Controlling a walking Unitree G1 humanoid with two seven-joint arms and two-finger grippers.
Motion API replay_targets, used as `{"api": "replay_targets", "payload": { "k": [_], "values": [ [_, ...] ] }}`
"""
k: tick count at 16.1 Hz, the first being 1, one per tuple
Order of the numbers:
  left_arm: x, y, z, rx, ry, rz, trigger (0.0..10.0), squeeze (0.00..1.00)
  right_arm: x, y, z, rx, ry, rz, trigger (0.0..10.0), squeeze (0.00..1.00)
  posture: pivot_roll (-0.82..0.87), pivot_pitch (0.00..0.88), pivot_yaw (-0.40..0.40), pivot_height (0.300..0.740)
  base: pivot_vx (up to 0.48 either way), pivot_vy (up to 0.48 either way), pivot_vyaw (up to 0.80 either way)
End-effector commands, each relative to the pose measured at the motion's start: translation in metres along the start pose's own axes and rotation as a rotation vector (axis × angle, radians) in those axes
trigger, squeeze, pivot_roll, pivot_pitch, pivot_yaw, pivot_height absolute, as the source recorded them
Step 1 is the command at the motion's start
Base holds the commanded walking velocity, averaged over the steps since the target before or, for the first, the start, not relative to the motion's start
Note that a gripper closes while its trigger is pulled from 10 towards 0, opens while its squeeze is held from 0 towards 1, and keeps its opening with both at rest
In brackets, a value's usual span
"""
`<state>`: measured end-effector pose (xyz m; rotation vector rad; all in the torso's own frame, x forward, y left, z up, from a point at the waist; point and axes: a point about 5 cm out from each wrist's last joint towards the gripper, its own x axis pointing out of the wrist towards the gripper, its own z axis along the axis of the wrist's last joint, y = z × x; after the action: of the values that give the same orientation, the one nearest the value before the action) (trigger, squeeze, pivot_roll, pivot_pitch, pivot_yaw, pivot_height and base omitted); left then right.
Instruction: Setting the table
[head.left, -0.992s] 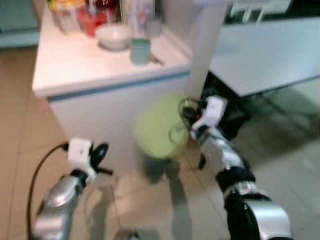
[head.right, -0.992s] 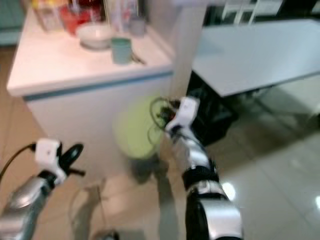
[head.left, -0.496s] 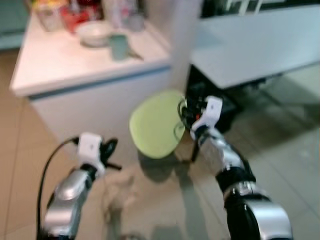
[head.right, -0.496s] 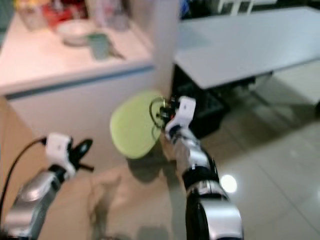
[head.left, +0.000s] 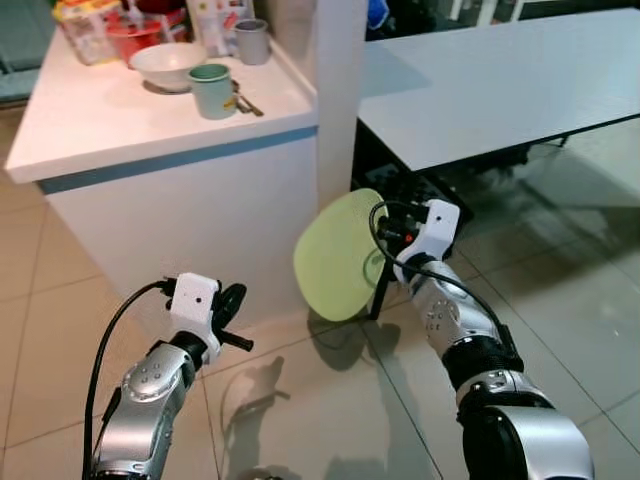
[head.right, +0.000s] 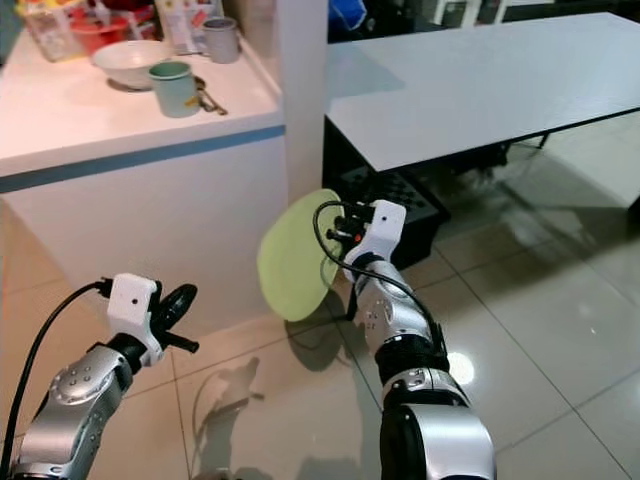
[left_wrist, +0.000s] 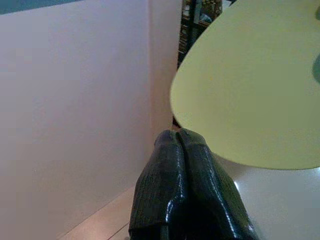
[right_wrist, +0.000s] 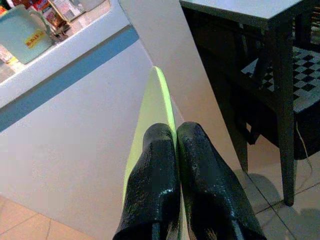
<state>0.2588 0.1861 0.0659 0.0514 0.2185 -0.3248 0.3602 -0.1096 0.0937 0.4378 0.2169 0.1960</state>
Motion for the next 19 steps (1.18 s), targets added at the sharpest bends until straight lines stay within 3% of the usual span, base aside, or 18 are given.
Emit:
{"api": "replay_targets", "payload": {
  "k": [1, 7, 12, 13, 16, 19],
  "values": [
    [0.0016, 0.0024, 0.0037, 0.002, -0.007, 0.011, 10.0, 0.0, 0.0035, 0.0059, 0.014, -0.003, -0.05, 0.023, 0.0, 0.0, 0.08, 0.0, 0.013, 0.74, 0.48, 0.0, 0.0],
    [0.0029, 0.0012, 0.0037, 0.018, -0.016, 0.008, 10.0, 0.0, 0.0039, 0.0059, 0.0157, -0.005, -0.054, 0.022, 0.0, 0.0, 0.08, 0.0, 0.013, 0.74, 0.48, 0.0, 0.0],
    [0.0036, 0.0014, 0.003, -0.019, -0.024, 0.026, 10.0, 0.0, 0.0043, 0.0066, 0.0168, -0.011, -0.058, 0.024, 0.0, 0.0, 0.08, 0.0, 0.011, 0.74, 0.0, 0.0, 0.0],
    [0.0042, 0.0014, 0.003, -0.044, -0.033, 0.034, 10.0, 0.0, 0.0042, 0.0065, 0.0167, -0.013, -0.057, 0.025, 0.0, 0.0, 0.08, 0.0, 0.01, 0.74, 0.0, 0.0, 0.0],
    [0.0082, 0.0068, 0.0063, -0.264, -0.077, 0.095, 10.0, 0.0, 0.0041, 0.0093, 0.0156, -0.024, -0.055, 0.042, 0.0, 0.0, 0.08, 0.0, 0.007, 0.74, 0.0, 0.0, 0.0],
    [0.01, 0.0103, 0.0078, -0.389, -0.101, 0.135, 10.0, 0.0, 0.0043, 0.0142, 0.0122, -0.04, -0.047, 0.062, 0.0, 0.0, 0.09, 0.0, 0.002, 0.74, 0.0, 0.0, 0.0]
  ]
}}
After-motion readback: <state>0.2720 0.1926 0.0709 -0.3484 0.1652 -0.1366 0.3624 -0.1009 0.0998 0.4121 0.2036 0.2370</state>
